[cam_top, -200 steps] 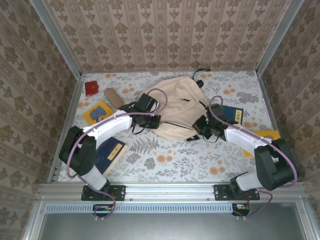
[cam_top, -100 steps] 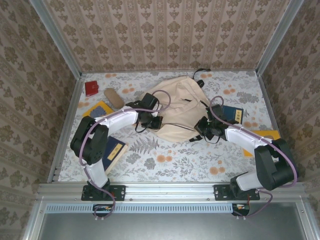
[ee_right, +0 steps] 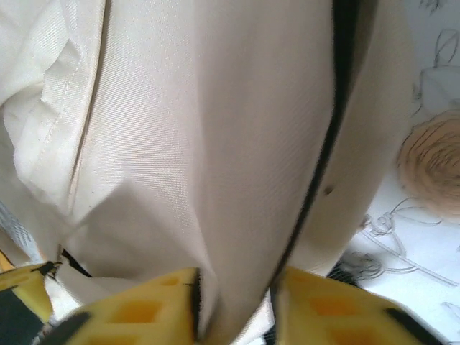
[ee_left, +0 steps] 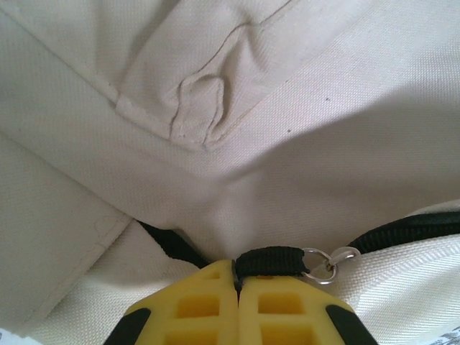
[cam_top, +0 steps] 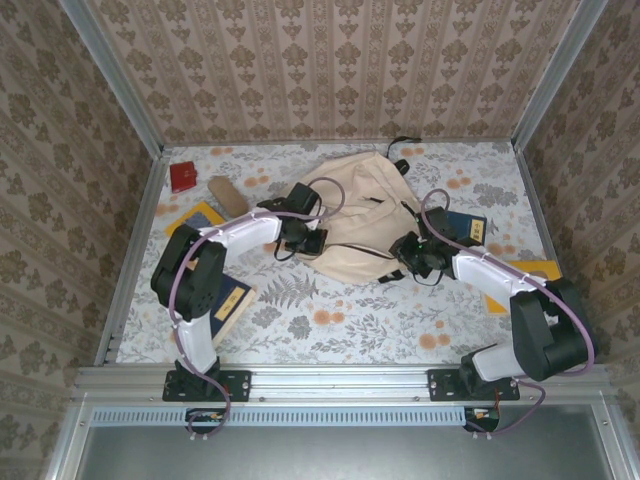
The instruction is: Pack the student bag
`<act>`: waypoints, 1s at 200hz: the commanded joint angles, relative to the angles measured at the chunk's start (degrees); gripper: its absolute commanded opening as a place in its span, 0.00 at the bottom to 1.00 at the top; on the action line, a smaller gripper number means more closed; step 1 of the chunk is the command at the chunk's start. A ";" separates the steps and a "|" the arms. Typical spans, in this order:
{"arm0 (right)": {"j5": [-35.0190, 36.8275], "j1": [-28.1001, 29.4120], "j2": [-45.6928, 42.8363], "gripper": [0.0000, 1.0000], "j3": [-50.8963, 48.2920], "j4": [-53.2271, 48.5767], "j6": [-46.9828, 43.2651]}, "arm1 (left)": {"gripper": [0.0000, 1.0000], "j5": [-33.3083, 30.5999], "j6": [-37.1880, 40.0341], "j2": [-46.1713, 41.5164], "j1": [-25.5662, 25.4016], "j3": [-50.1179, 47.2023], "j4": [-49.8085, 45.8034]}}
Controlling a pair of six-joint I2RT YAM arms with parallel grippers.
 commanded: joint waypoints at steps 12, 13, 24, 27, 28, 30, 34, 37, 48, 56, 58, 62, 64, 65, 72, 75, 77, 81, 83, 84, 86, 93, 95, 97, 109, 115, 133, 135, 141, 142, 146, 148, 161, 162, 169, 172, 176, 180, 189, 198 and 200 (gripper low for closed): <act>-0.34 0.29 -5.13 0.58 3.65 -9.63 0.25 | 0.00 6.17 1.50 -5.25 -1.08 -3.55 2.95; -0.27 0.29 -5.37 0.59 3.68 -9.91 0.39 | 0.00 6.39 1.43 -5.36 -1.12 -3.60 3.09; 0.59 0.38 -7.53 0.63 3.49 -11.93 2.29 | 0.00 7.82 0.64 -6.31 -2.48 -4.41 4.18; 0.86 0.46 -8.23 0.64 3.36 -12.44 2.89 | 0.00 7.91 0.47 -6.48 -2.92 -4.63 4.46; 0.95 0.46 -8.41 0.65 3.27 -12.63 3.08 | 0.00 7.92 0.43 -6.48 -3.10 -4.71 4.57; 1.12 0.53 -8.90 0.65 3.16 -12.78 3.52 | 0.00 7.88 0.23 -6.59 -3.41 -4.84 4.64; 1.32 0.63 -9.78 0.67 2.83 -13.16 4.36 | 0.00 7.99 0.09 -6.74 -4.01 -4.95 4.91; 1.42 0.72 -10.45 0.68 2.52 -13.24 4.87 | 0.00 8.01 -0.09 -6.73 -4.56 -5.06 5.03; 1.37 1.28 -12.50 0.70 1.50 -13.26 6.95 | 0.00 7.78 -0.85 -6.79 -6.35 -5.28 5.50; 1.15 1.76 -13.58 0.71 0.88 -13.05 8.68 | 0.00 7.43 -1.49 -6.54 -7.61 -5.28 5.91; 1.06 2.00 -13.77 0.72 0.74 -12.95 9.05 | 0.00 7.40 -1.59 -6.46 -7.86 -5.26 6.05; 0.88 2.44 -14.05 0.72 0.45 -12.71 9.78 | 0.00 7.27 -2.03 -6.23 -8.37 -5.23 6.20; 0.75 2.56 -14.16 0.72 0.39 -12.58 10.23 | 0.00 7.23 -2.19 -6.14 -8.64 -5.30 6.28; 0.71 2.66 -14.19 0.72 0.33 -12.48 10.44 | 0.00 7.23 -2.26 -6.11 -8.73 -5.26 6.38; 0.36 3.54 -14.23 0.72 0.15 -12.02 11.58 | 0.00 6.92 -2.77 -5.76 -9.60 -5.12 6.56; 0.25 3.95 -14.10 0.73 0.11 -11.85 12.10 | 0.00 6.69 -2.93 -5.54 -10.02 -5.03 6.65; 0.20 4.28 -14.01 0.73 0.11 -11.74 12.55 | 0.00 6.52 -3.01 -5.48 -10.22 -4.98 6.65; 0.15 4.95 -13.77 0.73 0.12 -11.52 13.26 | 0.00 6.26 -3.33 -5.27 -10.60 -4.95 6.80; 0.15 5.28 -13.52 0.73 0.11 -11.33 13.76 | 0.00 6.12 -3.39 -5.17 -10.78 -4.92 6.80; 0.15 5.42 -13.47 0.73 0.11 -11.24 13.96 | 0.00 6.06 -3.43 -5.14 -10.85 -4.90 6.86; 0.11 5.64 -13.24 0.73 0.06 -11.13 14.46 | 0.00 5.94 -3.59 -5.05 -11.02 -4.75 6.88; -0.14 6.60 -12.32 0.73 0.15 -10.56 16.13 | 0.00 5.53 -3.91 -4.76 -11.55 -4.63 6.96; -0.23 6.88 -11.99 0.73 0.05 -10.26 16.59 | 0.00 5.37 -3.98 -4.69 -11.65 -4.64 6.99; -0.32 7.15 -11.71 0.73 -0.02 -9.99 17.12 | 0.00 5.20 -4.06 -4.68 -11.70 -4.62 7.00; -1.14 8.53 -9.51 0.73 -0.44 -7.45 19.96 | 0.00 4.94 -4.74 -4.41 -12.05 -4.57 7.27; -1.29 9.07 -8.51 0.73 -0.43 -6.42 20.99 | 0.00 4.89 -5.03 -4.41 -12.10 -4.61 7.44; -1.29 10.97 -5.06 0.73 0.06 -3.94 23.47 | 0.00 4.43 -5.35 -4.71 -12.24 -4.65 7.46; -1.22 11.11 -4.77 0.73 0.20 -3.75 23.70 | 0.00 4.41 -5.35 -4.75 -12.24 -4.65 7.47; -0.92 11.59 -3.82 0.73 0.47 -3.14 24.03 | 0.00 4.34 -5.40 -4.86 -12.23 -4.65 7.36; -0.87 11.70 -3.62 0.73 0.51 -3.06 24.06 | 0.00 4.33 -5.36 -4.90 -12.24 -4.68 7.40; -0.77 11.92 -2.97 0.73 0.57 -2.85 24.41 | 0.00 4.32 -5.39 -4.95 -12.24 -4.65 7.29; -0.65 12.03 -2.73 0.73 0.64 -2.71 24.61 | 0.00 4.32 -5.29 -5.00 -12.24 -4.67 7.28; -0.47 12.42 -1.00 0.72 0.70 -1.43 25.61 | 0.00 4.32 -5.16 -5.02 -12.28 -4.63 7.08; -0.47 12.46 -0.98 0.72 0.71 -1.33 25.69 | 0.00 4.32 -5.15 -5.02 -12.22 -4.62 7.04; -0.23 12.59 0.55 0.70 0.72 -0.82 26.29 | 0.00 4.40 -5.07 -5.02 -12.20 -4.64 7.03; -0.10 12.60 1.04 0.70 0.71 -0.74 26.51 | 0.00 4.48 -5.06 -4.95 -12.18 -4.70 7.04; 0.08 12.60 1.51 0.69 0.64 -0.44 26.77 | 0.00 4.47 -5.05 -4.90 -12.32 -4.75 7.01; 0.29 12.68 1.99 0.68 0.59 -0.15 26.89 | 0.00 4.50 -5.12 -4.87 -12.26 -4.79 6.95; 1.03 12.69 2.70 0.64 0.66 -0.01 27.14 | 0.00 4.54 -5.01 -4.76 -12.32 -4.65 6.98; 1.82 12.73 3.24 0.60 0.57 0.04 27.55 | 0.00 4.50 -5.10 -4.76 -12.25 -4.64 6.85; 1.95 12.74 3.33 0.58 0.55 0.06 27.55 | 0.00 4.50 -5.06 -4.76 -12.27 -4.62 6.88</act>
